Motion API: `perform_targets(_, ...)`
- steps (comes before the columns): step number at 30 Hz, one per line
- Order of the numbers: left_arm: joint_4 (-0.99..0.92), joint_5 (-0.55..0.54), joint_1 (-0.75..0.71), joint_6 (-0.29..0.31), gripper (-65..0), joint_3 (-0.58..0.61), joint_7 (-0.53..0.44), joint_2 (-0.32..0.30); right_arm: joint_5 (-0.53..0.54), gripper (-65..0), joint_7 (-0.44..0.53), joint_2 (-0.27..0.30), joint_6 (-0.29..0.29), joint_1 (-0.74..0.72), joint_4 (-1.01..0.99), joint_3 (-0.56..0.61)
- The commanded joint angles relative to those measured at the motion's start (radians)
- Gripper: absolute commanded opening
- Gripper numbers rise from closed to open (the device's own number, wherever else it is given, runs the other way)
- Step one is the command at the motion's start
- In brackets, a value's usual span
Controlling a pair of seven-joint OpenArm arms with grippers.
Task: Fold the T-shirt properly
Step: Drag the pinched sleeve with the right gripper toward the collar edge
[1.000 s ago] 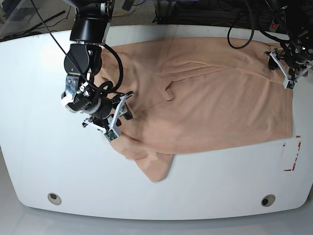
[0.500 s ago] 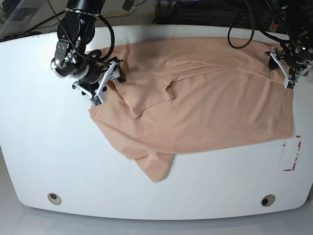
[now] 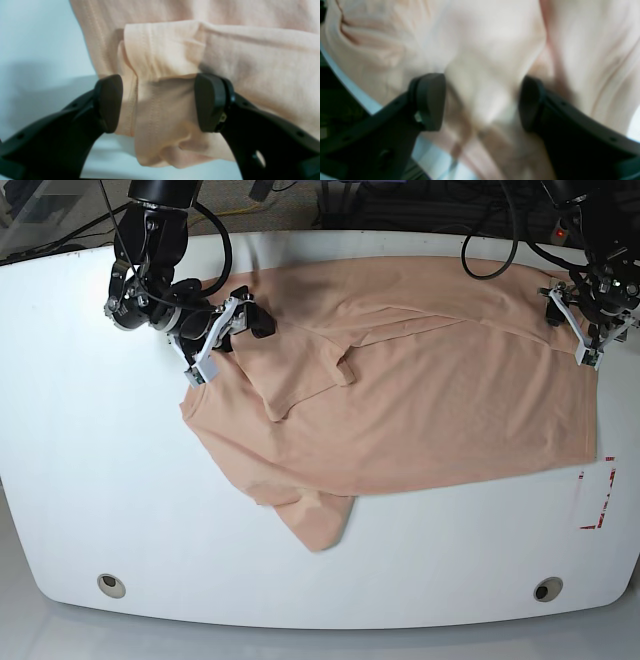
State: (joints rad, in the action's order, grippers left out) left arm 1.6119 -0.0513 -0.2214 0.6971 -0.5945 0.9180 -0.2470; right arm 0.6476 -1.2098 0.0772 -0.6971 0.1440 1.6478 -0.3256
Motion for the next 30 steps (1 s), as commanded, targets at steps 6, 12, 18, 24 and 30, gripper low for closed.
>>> perform_targets(6,0.008,0.006,-0.003,0.001,-23.1,0.000,0.009,-0.008,0.018,-54.2,0.017,0.000,-0.001,-0.085,-0.007,0.003)
perform_targets(12,0.008,0.006,-0.005,0.001,-23.1,0.000,0.009,-0.008,0.016,-65.0,0.017,0.006,-0.001,-0.114,-0.008,0.001)
perform_targets(18,0.008,0.006,-0.006,0.001,-23.1,0.002,0.009,-0.025,0.016,-65.0,0.017,0.046,-0.001,-0.165,-0.008,-0.002)
perform_targets(24,0.008,0.006,-0.006,0.001,-23.1,0.002,0.009,-0.028,0.015,-65.0,0.020,0.072,-0.001,-0.220,-0.057,-0.002)
perform_targets(30,0.008,0.006,-0.006,0.001,-23.1,0.002,0.009,-0.030,0.015,-64.4,0.071,0.097,-0.001,-0.278,-0.229,0.001)
